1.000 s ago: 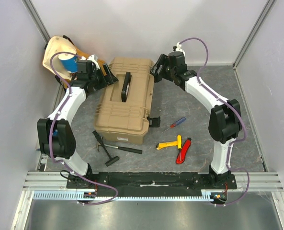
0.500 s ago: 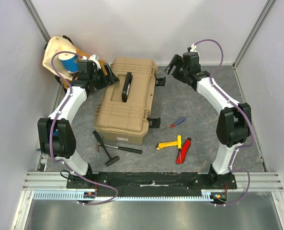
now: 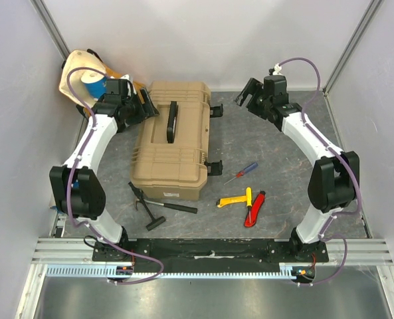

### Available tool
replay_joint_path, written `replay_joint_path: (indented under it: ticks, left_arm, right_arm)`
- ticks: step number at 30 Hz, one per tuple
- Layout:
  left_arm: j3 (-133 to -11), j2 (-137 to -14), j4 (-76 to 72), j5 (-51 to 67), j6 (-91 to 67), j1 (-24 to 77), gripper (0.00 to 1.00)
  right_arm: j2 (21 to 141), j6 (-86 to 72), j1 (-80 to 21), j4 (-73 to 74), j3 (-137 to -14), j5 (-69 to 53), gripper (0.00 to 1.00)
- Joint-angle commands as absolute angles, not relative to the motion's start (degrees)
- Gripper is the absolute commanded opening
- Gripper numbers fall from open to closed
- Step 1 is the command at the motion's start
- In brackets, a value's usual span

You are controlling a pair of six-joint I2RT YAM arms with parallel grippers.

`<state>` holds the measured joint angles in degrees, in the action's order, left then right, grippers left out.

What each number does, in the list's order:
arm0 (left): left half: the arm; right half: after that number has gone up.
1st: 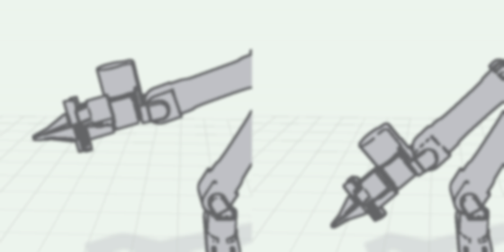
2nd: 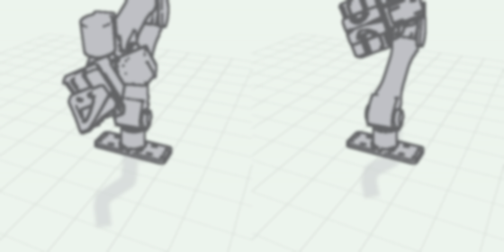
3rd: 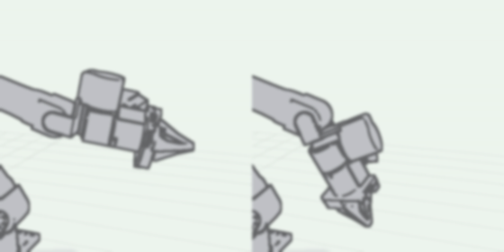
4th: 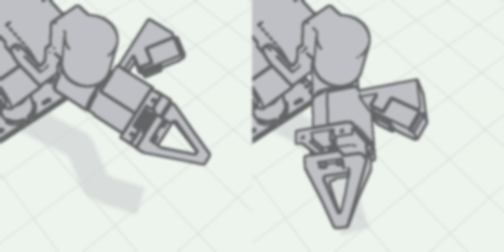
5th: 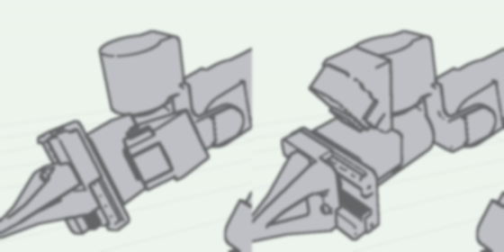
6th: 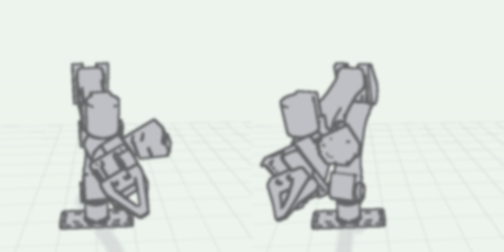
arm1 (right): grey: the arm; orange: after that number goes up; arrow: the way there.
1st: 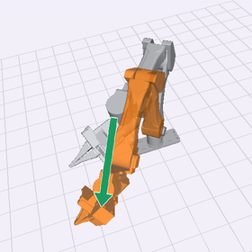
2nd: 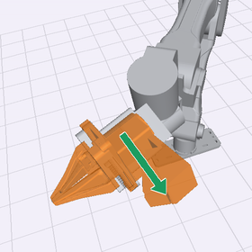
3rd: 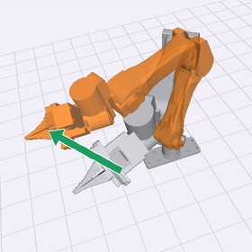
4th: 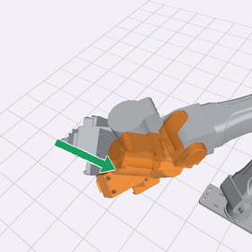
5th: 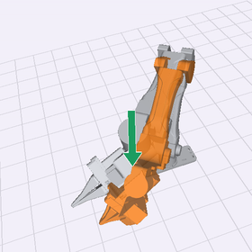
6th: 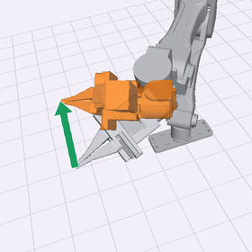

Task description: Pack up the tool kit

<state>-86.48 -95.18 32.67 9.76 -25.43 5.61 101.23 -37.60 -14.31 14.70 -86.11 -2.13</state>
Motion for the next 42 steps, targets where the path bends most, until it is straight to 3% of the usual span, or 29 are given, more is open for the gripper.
replay_joint_path:
  ticks: [1, 12, 18, 26, 36, 37, 39, 40, 42]
  left_arm:
    - [-91.3, -86.8, 29.4, 10.4, -24.1, 7.1, 0.69]
    - [-89.8, -81.9, 25.0, 0.6, -17.8, 17.4, 0.72]
    - [-90.6, -84.3, 32.2, -14.1, -15.8, 24.5, 0.72]
    - [-88.9, -86.8, 33.9, -17.6, -15.9, 29.4, 0.69]
    - [-93.9, -92.4, 41.0, -19.3, -17.4, 29.7, 0.41]
    - [-94.1, -92.7, 41.0, -18.7, -17.6, 29.8, 0.34]
    - [-95.2, -93.2, 41.3, -18.2, -17.8, 29.7, 0.08]
    - [-96.1, -93.3, 41.6, -17.7, -17.4, 29.7, 0.02]
    - [-99.0, -93.5, 42.1, -16.1, -16.6, 29.7, 0.02]
  right_arm:
    - [96.8, -35.9, -14.6, 14.5, -83.7, -4.1, 0.91]
    - [95.3, -35.5, -14.7, 14.5, -81.4, -6.1, 0.9]
    - [95.0, -35.2, -14.7, 14.5, -80.6, -5.7, 0.91]
    - [95.6, -35.4, -14.7, 14.5, -80.3, -5.6, 0.91]
    - [95.5, -35.4, -14.6, 14.5, -80.1, -5.9, 0.9]
    - [95.5, -35.3, -14.7, 14.4, -80.1, -6.1, 0.91]
    - [95.7, -35.4, -14.7, 14.5, -80.2, -6.1, 0.91]
    - [95.7, -35.3, -14.7, 14.5, -80.2, -6.2, 0.9]
    - [95.6, -34.8, -14.7, 14.5, -80.3, -6.2, 0.9]
